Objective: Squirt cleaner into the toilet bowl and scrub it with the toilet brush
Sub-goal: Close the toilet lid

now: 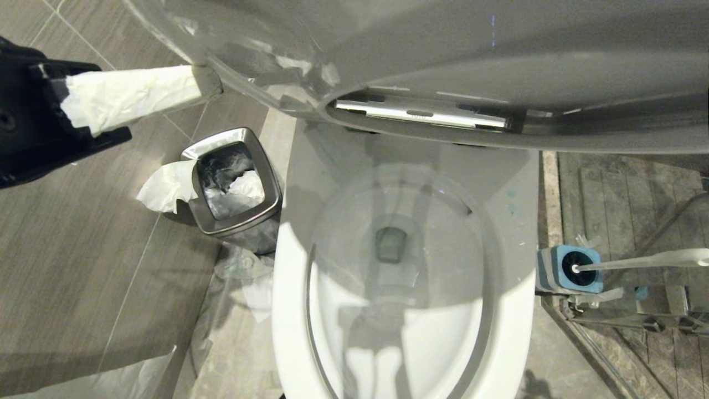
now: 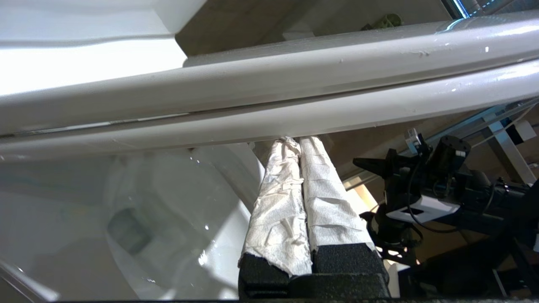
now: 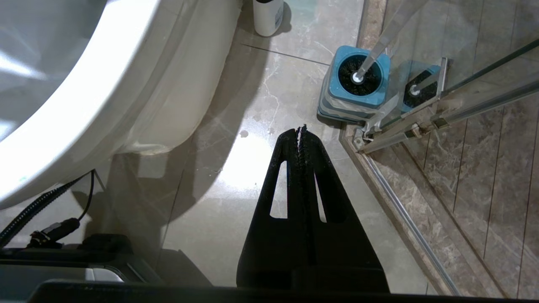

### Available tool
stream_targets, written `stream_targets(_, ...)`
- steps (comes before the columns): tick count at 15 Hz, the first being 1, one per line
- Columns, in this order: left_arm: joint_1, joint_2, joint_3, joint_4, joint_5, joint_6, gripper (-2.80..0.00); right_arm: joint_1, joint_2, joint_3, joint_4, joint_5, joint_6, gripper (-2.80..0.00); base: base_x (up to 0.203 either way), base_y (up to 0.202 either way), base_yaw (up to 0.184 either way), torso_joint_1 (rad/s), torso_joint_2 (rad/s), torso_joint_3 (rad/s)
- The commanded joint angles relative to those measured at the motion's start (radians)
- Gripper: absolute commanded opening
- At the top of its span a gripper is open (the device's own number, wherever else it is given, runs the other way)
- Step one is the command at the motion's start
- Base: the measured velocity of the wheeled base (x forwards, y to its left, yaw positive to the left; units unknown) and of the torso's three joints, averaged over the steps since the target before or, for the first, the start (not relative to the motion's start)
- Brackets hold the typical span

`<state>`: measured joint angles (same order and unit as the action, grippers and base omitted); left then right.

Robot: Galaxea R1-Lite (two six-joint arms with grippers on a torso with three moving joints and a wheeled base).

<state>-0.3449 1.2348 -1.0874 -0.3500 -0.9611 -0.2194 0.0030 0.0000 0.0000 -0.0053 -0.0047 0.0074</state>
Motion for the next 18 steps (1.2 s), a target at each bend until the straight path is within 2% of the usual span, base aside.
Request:
stream_targets(1,0.000,0.016,-0.030,-0.007,-0.004,-0.001,-2.80,0.000,0.002,0.000,-0.001,0.000,0.000,-2.80,0.000,0.000,0.000,0.000,0.00,0.000)
stream_targets(5,0.000,0.046,-0.090,-0.007,-0.002,0.002,-2.80,0.000,0.002,0.000,-0.001,0.000,0.000,-2.80,0.000,0.000,0.000,0.000,0.00,0.000)
stream_targets(10,0.003,0.045,-0.103,-0.006,-0.001,-0.001,-2.80,0.000,0.002,0.000,-0.001,0.000,0.000,-2.80,0.000,0.000,0.000,0.000,0.00,0.005)
stream_targets(18,0.003,0.032,-0.103,-0.006,-0.002,-0.002,-2.80,0.000,0.002,0.000,-0.001,0.000,0.000,-2.80,0.000,0.000,0.000,0.002,0.00,0.167)
